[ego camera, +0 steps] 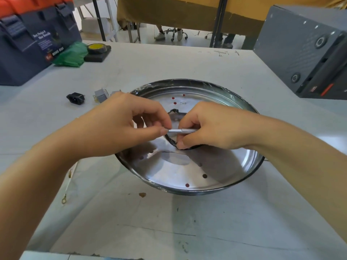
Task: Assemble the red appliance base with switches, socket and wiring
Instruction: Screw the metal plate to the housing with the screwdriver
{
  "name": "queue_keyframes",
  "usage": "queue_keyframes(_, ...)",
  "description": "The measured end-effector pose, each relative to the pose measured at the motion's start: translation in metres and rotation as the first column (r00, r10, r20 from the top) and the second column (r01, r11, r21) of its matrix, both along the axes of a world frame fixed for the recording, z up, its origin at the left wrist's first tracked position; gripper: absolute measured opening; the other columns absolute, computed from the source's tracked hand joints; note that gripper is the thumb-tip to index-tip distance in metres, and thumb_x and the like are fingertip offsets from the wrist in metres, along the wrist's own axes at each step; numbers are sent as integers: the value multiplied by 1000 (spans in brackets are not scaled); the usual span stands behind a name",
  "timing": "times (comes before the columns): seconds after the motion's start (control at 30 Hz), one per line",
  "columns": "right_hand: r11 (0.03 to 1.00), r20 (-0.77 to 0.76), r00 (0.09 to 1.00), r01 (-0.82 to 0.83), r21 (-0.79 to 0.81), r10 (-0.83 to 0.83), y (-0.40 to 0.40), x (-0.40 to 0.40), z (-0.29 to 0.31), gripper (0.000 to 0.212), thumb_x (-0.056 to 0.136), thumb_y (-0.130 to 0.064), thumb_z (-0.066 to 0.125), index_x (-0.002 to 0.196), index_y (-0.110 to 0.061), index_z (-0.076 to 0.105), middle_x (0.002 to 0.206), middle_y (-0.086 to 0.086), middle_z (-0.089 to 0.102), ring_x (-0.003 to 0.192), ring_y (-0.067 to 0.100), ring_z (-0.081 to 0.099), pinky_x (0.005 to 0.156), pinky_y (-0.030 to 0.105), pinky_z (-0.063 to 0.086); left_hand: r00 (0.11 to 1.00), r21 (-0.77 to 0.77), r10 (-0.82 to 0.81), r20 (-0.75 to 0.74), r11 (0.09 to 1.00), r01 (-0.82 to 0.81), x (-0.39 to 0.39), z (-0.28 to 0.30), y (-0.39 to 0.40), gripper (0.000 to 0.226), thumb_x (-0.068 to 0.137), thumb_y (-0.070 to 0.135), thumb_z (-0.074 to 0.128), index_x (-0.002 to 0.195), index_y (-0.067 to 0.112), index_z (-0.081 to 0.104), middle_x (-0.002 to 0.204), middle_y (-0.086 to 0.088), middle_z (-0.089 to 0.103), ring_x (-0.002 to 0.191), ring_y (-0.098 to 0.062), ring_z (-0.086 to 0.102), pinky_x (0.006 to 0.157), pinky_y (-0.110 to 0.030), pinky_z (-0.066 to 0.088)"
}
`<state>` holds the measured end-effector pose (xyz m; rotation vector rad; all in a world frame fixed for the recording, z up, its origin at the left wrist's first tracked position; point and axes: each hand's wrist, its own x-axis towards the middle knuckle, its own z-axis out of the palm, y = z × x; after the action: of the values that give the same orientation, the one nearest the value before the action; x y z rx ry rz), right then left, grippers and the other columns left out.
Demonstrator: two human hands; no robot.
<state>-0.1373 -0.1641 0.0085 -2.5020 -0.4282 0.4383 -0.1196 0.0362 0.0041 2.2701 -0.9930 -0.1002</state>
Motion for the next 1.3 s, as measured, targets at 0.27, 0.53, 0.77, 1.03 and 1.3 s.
queue_keyframes(0.27,1000,-10,1000,-15,7,15,-3,2,-1,18,80,-32,71,64,-26,67,53,-10,53,50,5,44,54,25,36,1000,29,-18,14,999,18,0,0,-1,16,77,43,59,87,35,68,75,11,67,73,-11,63,63,-32,50)
queue_keyframes(0.53,999,-8,999,-45,19,45,-5,1,-1,19,81,-30,70,62,-27,67,54,-9,53,51,5,44,54,25,36,999,39,-33,28,999,32,-2,0,-3,12,78,37,60,86,36,68,73,14,66,73,-10,62,61,-26,48)
queue_keyframes(0.77,997,12,997,-73,30,73,-9,1,-3,28,82,-29,70,55,-29,61,46,-13,49,46,1,42,45,14,32,998,48,-50,27,998,49,-2,-1,-5,10,78,35,61,86,37,67,68,15,64,67,-11,60,59,-28,48)
queue_keyframes(1.03,997,25,997,-74,37,73,-11,2,-3,23,82,-30,70,60,-29,64,49,-11,52,49,2,44,47,14,34,998,71,-54,32,996,51,-2,-2,-6,13,77,37,61,88,38,67,70,14,64,69,-12,62,59,-29,49)
queue_keyframes(1.3,998,40,997,-67,15,66,-11,1,-3,18,81,-33,70,63,-29,67,58,-5,59,54,4,47,50,21,35,999,16,-44,-19,999,44,-1,-2,-5,13,81,39,64,94,38,65,76,14,66,76,-13,63,66,-25,50)
